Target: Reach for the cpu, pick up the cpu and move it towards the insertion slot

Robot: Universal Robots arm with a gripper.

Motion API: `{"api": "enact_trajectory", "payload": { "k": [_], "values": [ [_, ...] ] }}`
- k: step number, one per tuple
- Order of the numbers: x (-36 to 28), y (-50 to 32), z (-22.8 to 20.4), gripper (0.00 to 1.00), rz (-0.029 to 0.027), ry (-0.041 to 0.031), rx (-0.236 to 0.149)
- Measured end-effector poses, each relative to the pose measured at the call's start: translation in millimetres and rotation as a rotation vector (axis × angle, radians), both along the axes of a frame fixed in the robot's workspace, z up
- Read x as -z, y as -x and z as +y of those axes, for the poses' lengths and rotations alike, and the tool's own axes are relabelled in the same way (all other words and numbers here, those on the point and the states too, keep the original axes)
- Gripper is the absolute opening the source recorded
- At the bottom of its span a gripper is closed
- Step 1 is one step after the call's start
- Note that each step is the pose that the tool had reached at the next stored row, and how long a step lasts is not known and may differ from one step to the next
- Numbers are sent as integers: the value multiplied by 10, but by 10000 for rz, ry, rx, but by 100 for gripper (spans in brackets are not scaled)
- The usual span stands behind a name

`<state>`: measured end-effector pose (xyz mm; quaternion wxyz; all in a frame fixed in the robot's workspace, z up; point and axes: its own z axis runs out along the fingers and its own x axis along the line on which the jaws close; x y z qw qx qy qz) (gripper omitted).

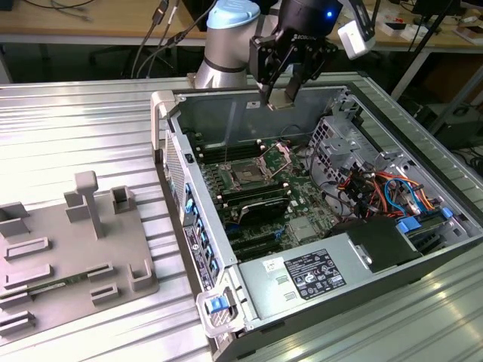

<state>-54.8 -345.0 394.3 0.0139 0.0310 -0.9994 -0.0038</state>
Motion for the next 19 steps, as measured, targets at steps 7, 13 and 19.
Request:
{"api": "enact_trajectory", "payload": {
  "k": [7,13,19],
  "values": [
    [2,-117,136,55,-2,-1,15],
    [5,-149,225,55,-5,0,52],
    [6,-153,305,55,-9,1,78]
  ]
}}
